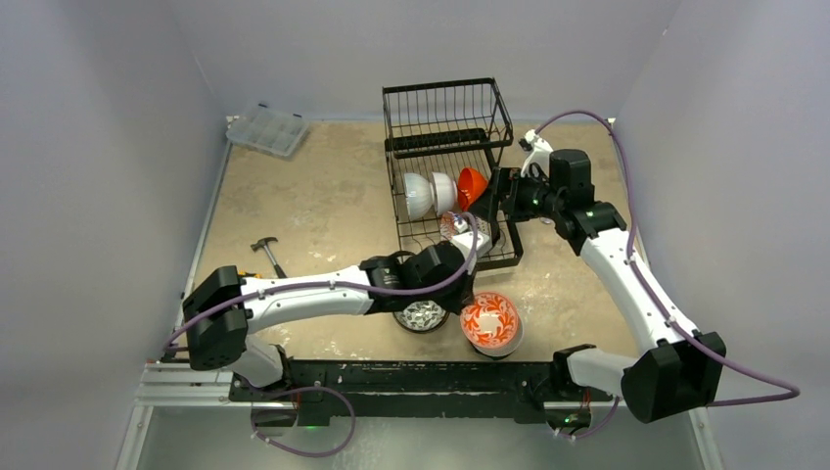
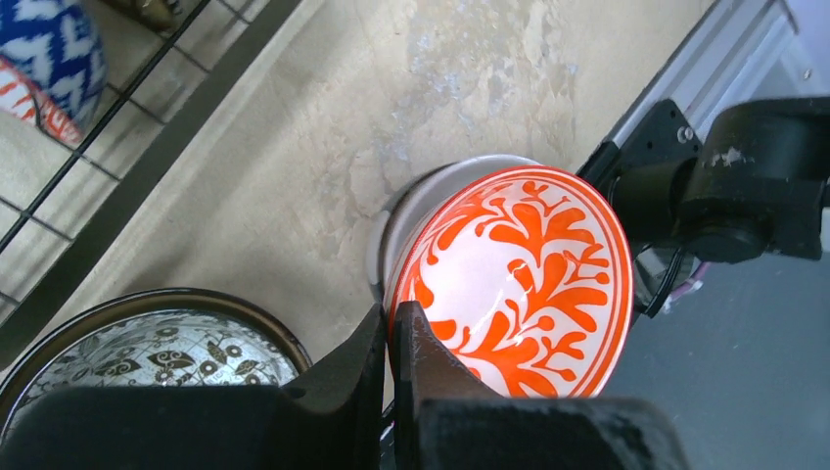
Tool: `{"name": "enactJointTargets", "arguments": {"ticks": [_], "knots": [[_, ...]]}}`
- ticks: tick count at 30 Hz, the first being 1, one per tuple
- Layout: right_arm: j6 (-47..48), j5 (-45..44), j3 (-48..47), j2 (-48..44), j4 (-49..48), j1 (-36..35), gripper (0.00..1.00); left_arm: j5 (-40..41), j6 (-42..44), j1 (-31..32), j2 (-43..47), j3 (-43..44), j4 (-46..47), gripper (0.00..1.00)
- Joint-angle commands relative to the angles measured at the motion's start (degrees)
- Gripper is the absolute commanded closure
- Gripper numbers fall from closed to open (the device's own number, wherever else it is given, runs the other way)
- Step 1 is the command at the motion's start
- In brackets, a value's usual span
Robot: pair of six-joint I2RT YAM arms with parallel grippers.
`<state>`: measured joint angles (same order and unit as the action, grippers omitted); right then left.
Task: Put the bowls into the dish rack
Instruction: Pick up the bowl from the center of the board.
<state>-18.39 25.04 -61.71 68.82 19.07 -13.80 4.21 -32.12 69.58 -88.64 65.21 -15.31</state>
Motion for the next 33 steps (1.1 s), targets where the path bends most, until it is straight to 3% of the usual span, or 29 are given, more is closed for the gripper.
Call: {"name": "enactJointTargets", "arguments": {"ticks": [1, 6, 23, 33], "knots": [[-0.19, -0.39, -2.8, -1.84, 0.36, 0.18, 0.01, -8.16, -6.82, -4.95, 4.4, -4.13, 11.19, 1.0], [-0.66, 0.82, -2.61, -2.19, -0.21, 0.15, 0.01, -12.98, -11.22, -9.64, 6.59, -9.11, 17.46, 1.0], [-3.54, 5.65, 0.08, -2.87, -2.89, 0.18, 0.01, -19.45, -13.26, -21.08, 10.02, -10.79, 18.26, 1.0], [-9.84, 13.09, 7.59, -1.14, -13.2, 0.18, 0.02, -21.47, -16.47, -30.52, 12.62, -13.76, 18.74, 1.0]]}}
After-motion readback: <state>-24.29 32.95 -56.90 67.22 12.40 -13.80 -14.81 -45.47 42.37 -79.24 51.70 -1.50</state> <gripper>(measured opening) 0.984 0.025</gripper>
